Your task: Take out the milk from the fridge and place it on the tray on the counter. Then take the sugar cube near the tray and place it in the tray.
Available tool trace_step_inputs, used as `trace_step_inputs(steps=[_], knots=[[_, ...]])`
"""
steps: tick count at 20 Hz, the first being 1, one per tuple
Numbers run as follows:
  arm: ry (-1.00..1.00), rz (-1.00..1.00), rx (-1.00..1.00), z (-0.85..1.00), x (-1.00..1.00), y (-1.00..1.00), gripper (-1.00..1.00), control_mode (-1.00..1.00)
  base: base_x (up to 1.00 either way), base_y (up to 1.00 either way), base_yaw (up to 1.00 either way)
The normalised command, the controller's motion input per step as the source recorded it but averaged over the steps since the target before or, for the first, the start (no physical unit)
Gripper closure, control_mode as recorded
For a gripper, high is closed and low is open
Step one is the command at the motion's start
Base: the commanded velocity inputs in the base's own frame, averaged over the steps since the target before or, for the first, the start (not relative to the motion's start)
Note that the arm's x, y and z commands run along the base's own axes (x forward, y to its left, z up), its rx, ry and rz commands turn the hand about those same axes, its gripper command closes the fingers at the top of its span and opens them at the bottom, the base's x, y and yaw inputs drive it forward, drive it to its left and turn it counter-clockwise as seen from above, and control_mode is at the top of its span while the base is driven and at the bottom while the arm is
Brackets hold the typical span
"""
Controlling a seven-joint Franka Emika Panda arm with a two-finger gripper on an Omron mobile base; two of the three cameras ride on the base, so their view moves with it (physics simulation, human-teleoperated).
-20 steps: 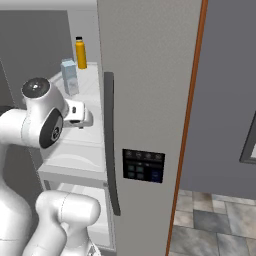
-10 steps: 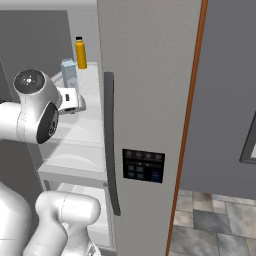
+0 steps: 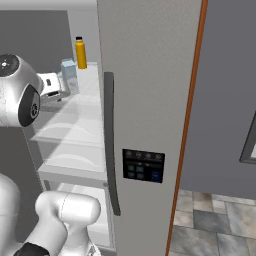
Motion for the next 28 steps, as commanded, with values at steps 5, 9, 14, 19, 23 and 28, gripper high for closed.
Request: trace_step_inputs(steps=[5, 9, 14, 19, 23, 28], knots=[[0.0, 0.0, -0.05, 0.1, 0.38, 0.3, -1.0, -1.0, 0.0, 0.0, 0.0], [-0.01, 0.11, 0.0, 0.14, 0.05, 0.01, -1.0, -1.0, 0.0, 0.0, 0.0], [-0.01, 0.09, 0.0, 0.0, 0.35, 0.0, -1.0, -1.0, 0.0, 0.0, 0.0], [0.02, 0.0, -0.02, 0.0, 0.5, 0.1, -1.0, -1.0, 0.0, 0.0, 0.0], [0.0, 0.0, 0.0, 0.04, 0.29, 0.0, -1.0, -1.0, 0.0, 0.0, 0.0], [-0.01, 0.0, 0.0, 0.15, 0.18, 0.0, -1.0, -1.0, 0.0, 0.0, 0.0]])
